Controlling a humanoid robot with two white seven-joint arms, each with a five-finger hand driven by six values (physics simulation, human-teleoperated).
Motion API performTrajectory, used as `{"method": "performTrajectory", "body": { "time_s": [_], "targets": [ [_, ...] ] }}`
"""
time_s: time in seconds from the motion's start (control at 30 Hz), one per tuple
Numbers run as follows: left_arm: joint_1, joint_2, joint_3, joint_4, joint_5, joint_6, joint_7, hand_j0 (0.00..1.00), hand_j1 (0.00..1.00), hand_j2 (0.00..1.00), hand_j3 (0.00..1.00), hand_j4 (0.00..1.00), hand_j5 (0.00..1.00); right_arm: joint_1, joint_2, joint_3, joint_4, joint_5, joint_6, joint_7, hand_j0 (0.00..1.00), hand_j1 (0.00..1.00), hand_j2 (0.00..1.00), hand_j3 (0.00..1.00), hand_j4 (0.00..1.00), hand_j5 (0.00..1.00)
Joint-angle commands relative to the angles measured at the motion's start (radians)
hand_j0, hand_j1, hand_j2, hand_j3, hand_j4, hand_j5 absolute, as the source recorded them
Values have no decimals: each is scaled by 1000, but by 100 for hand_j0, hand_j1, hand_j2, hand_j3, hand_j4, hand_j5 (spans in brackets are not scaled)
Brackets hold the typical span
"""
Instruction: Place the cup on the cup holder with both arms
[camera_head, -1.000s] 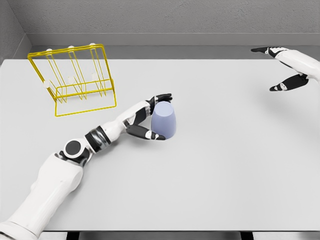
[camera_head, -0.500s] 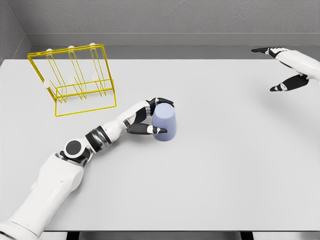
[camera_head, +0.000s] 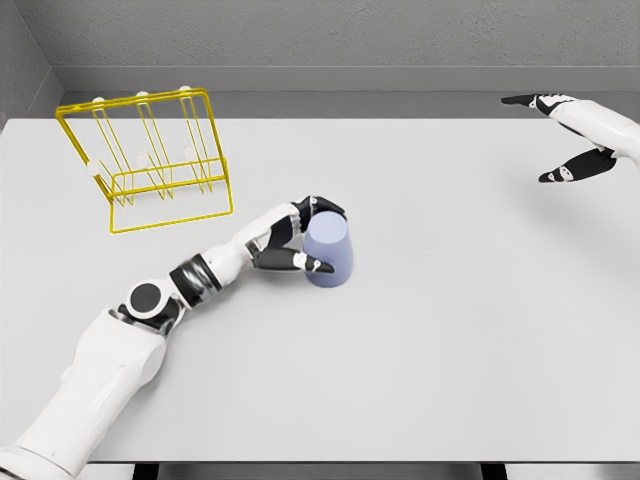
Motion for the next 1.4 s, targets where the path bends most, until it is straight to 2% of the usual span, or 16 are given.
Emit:
{"method": "performTrajectory", "body": {
  "time_s": [0.0, 0.07, 0.1, 0.17, 0.27, 0.7, 0.8, 0.93, 1.13, 1.37],
  "targets": [
    [2, 4, 4, -9, 9, -1, -1, 45, 45, 45, 45, 45, 45, 0, -1, -2, 0, -7, 1, -1, 100, 100, 100, 100, 100, 100],
    [3, 7, 4, -29, 25, -1, -3, 45, 45, 45, 45, 45, 45, 0, -1, -2, 0, -7, 1, -1, 100, 100, 100, 100, 100, 100],
    [23, 13, 4, -64, 35, -1, -1, 45, 45, 45, 45, 45, 45, -2, -1, -2, 0, -7, 1, -1, 100, 100, 100, 100, 100, 100],
    [37, 51, 4, -130, 51, -1, -1, 46, 46, 46, 46, 46, 46, 0, -1, -2, 0, -7, 1, -1, 100, 100, 100, 100, 100, 100],
    [54, 111, 4, -204, 120, 2, -1, 46, 46, 46, 46, 46, 46, -2, -1, -2, 0, -7, 1, -1, 100, 100, 100, 100, 100, 100],
    [54, 285, 5, -325, 273, 4, 2, 47, 47, 47, 47, 47, 47, -3, -1, -2, 0, -7, 1, -1, 100, 100, 100, 100, 100, 100],
    [54, 308, 5, -362, 290, 5, 2, 47, 47, 47, 47, 47, 47, -3, -1, -2, 0, -7, 1, -1, 100, 100, 100, 100, 100, 100],
    [52, 332, 7, -364, 311, 7, 4, 49, 49, 49, 49, 49, 49, -3, -1, -2, 0, -7, 1, -1, 100, 100, 100, 100, 100, 100],
    [52, 367, 8, -410, 334, 19, 5, 49, 49, 49, 49, 49, 49, -3, 7, -2, 0, -7, 1, -1, 100, 100, 100, 100, 100, 100],
    [54, 435, 50, -486, 370, 48, 7, 49, 49, 49, 49, 49, 49, -3, 5, -2, 0, -7, 1, -1, 100, 100, 100, 100, 100, 100]
  ]
}}
